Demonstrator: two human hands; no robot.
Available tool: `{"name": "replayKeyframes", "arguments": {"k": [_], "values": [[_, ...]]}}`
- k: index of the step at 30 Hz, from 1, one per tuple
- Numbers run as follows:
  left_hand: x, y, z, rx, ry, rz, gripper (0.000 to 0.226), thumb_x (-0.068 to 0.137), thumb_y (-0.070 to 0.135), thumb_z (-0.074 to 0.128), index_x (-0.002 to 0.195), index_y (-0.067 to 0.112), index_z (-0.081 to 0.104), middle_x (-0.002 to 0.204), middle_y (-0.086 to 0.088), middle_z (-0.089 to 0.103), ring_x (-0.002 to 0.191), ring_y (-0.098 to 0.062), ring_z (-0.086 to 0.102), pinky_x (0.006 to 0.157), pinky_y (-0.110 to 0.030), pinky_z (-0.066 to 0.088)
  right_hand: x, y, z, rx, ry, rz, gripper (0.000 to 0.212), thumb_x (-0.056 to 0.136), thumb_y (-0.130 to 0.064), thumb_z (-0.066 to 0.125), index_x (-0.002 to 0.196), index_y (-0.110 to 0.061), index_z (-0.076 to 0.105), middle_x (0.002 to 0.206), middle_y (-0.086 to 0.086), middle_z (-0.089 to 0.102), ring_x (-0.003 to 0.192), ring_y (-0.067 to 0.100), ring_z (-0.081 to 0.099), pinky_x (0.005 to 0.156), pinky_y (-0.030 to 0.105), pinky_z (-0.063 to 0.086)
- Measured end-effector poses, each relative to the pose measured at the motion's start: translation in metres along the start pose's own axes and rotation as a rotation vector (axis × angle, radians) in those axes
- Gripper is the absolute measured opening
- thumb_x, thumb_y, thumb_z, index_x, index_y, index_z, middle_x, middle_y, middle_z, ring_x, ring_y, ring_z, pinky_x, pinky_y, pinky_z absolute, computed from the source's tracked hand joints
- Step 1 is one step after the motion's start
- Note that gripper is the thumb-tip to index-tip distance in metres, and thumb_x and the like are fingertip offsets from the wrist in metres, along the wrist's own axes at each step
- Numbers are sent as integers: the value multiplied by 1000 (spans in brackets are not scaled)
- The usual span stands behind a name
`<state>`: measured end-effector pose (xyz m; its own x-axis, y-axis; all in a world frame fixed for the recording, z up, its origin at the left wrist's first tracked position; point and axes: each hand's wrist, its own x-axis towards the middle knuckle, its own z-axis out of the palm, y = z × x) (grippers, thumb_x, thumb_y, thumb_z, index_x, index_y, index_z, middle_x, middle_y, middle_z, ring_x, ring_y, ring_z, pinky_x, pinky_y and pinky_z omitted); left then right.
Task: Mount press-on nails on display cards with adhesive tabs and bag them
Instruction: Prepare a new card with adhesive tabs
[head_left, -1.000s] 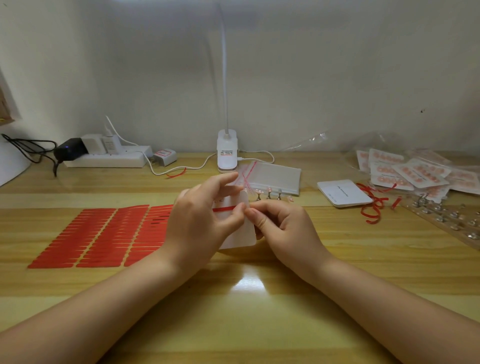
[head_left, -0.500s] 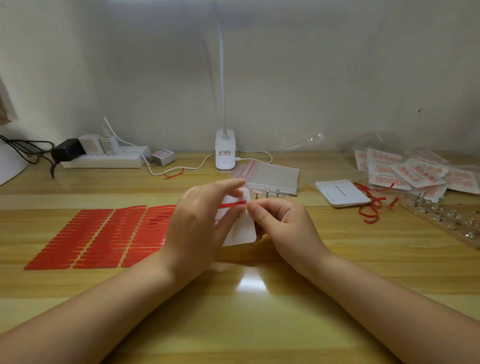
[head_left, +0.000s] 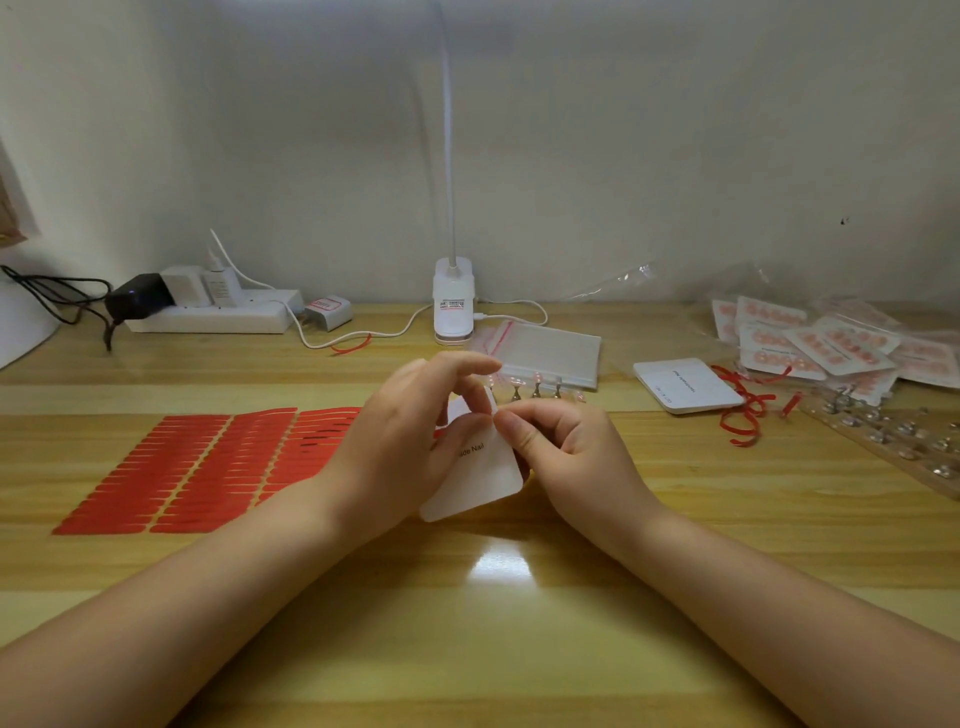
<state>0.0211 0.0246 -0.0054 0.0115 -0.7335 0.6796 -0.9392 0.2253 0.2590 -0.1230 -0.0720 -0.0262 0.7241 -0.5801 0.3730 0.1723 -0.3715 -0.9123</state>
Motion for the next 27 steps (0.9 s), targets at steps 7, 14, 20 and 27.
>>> {"name": "replayKeyframes", "arguments": {"k": [7,14,20,27], "values": [[-3,-6,6,-9,-30,47,29,92,15,53,121,13,52,96,10,51,88,19,44,78,-4,34,1,2,-1,-12,-2,22,20,97,-12,55,91,-16,74,71,-6,70,61,2,60,56,15,45],[-5,-10,8,-8,50,97,32,91,20,54,122,19,46,96,4,58,80,10,44,75,-9,37,3,5,-1,29,26,85,19,97,-15,56,90,-16,74,79,9,72,70,17,65,65,33,52],[-8,-13,12,141,210,206,33,87,10,71,118,3,66,100,-8,73,86,-25,68,75,-42,55,5,7,-2,96,54,107,20,97,-15,55,93,-7,74,71,9,70,63,15,61,60,30,51],[-9,-12,16,223,286,244,33,84,10,74,116,5,68,95,-2,75,83,-18,70,72,-38,52,5,7,-3,128,62,127,22,97,-15,55,95,-3,73,77,16,71,68,22,63,64,39,52]]}}
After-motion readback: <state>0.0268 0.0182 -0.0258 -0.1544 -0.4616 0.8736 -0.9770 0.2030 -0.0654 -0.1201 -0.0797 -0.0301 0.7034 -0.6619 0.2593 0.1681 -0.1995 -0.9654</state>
